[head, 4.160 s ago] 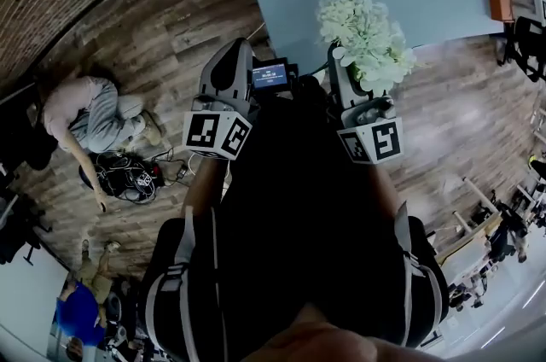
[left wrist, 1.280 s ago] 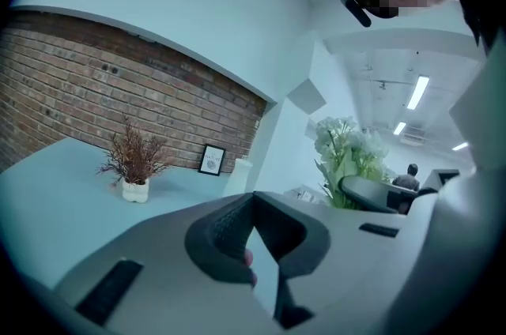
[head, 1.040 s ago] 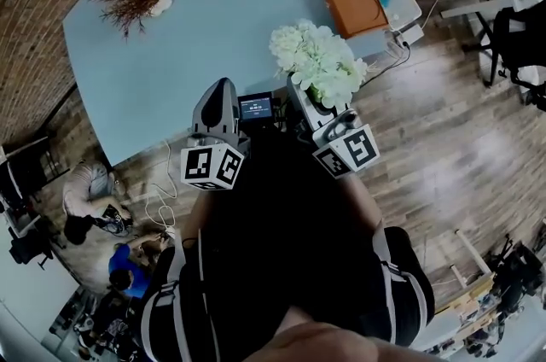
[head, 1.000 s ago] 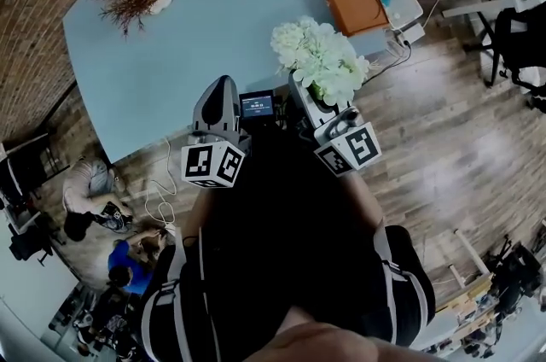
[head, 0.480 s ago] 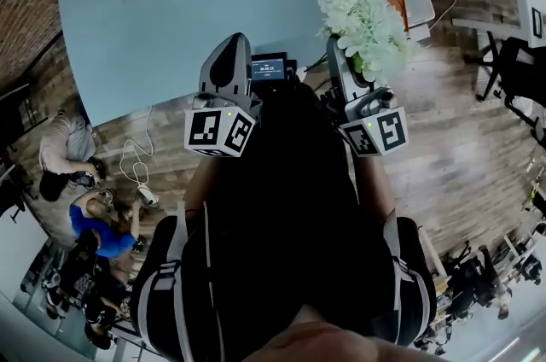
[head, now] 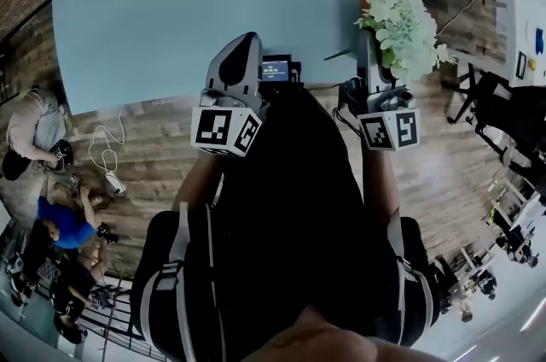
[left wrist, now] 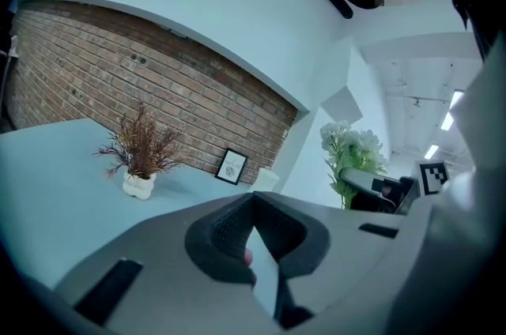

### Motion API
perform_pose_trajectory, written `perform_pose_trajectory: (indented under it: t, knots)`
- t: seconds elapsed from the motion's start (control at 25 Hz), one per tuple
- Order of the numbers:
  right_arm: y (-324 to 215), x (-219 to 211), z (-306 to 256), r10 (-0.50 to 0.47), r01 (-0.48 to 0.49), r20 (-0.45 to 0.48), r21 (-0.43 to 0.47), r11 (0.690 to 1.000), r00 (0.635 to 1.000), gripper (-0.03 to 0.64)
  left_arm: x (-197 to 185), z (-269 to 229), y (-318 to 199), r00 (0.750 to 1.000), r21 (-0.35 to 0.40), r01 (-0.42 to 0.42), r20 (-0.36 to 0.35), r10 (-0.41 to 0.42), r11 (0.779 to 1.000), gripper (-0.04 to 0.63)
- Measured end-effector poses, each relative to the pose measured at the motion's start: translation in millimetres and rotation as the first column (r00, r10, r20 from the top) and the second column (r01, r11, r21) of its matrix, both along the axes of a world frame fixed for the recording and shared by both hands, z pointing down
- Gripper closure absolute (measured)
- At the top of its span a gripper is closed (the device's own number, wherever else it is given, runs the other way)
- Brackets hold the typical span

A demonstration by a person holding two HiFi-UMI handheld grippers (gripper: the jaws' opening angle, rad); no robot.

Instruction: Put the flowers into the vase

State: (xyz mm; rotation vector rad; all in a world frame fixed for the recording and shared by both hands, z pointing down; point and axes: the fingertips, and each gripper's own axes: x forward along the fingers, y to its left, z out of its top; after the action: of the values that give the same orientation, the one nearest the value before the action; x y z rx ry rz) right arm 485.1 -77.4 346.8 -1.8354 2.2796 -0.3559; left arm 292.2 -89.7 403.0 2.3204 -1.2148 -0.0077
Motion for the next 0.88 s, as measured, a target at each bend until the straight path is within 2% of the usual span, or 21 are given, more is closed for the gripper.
perform_pose_trajectory:
  t: [0.24,0.4,0.56,0.88]
  knots:
    - [-21.3,-0.8,-5.1,0.011,-0.009,-0.04,0.036,0.999,0.999,0.479,-21.1,16.6,-2.7,0.999,-0.06,0.049,-0.005,-0.049,0.997,0.572]
    - [-53.5,13.1,-6.8,0.008,-0.006,-0.05,0.033,0.999,0.999,0.479,-8.2,12.3,-20.1,0.998,-0.071,0.063,-0.014,-0.065,0.995,0.572]
    - [-74.2,26.1,-6.2,-0.021,0.023,-0.047,0.051,0.998,0.999,0.479,2.9,6.5,-28.7,0.993,-0.065,0.117,-0.017,-0.118,0.991,0.572]
    - [-110.6,56.5,-9.1,-0.127,0.127,-0.004,0.09,0.988,0.992,0.479,40.9,3.7,-29.5,0.976,-0.059,0.214,0.058,-0.211,0.975,0.572]
